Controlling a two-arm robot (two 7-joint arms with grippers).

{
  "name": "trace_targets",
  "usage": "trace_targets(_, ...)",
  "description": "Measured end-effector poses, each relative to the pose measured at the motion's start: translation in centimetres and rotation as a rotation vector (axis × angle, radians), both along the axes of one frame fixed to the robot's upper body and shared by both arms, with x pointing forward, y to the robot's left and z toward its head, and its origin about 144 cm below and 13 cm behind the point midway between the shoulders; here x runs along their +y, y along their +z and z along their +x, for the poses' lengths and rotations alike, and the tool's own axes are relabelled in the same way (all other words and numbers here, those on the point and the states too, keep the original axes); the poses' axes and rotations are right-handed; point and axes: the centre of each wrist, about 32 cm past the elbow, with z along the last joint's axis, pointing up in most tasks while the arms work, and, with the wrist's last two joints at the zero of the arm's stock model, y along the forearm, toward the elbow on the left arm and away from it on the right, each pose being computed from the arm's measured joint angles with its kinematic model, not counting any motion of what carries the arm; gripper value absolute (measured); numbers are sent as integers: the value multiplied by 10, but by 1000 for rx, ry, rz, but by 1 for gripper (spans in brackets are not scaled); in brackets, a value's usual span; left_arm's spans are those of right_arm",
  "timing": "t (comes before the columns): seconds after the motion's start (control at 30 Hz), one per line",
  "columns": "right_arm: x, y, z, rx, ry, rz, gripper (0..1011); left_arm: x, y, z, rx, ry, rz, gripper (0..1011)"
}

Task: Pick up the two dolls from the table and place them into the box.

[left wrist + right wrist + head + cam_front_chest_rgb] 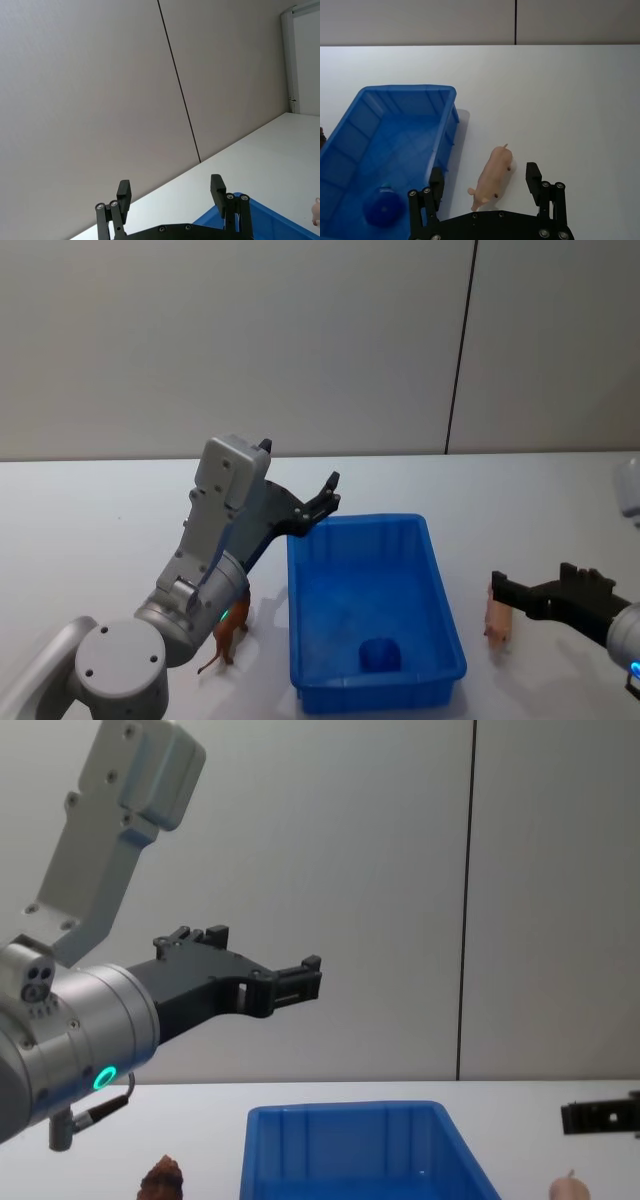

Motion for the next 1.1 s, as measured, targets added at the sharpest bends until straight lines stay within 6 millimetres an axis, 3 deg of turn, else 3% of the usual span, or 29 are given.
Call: trace_targets(1.1,35,-46,38,88,-60,-73,1004,0,0,0,0,0,0,1006)
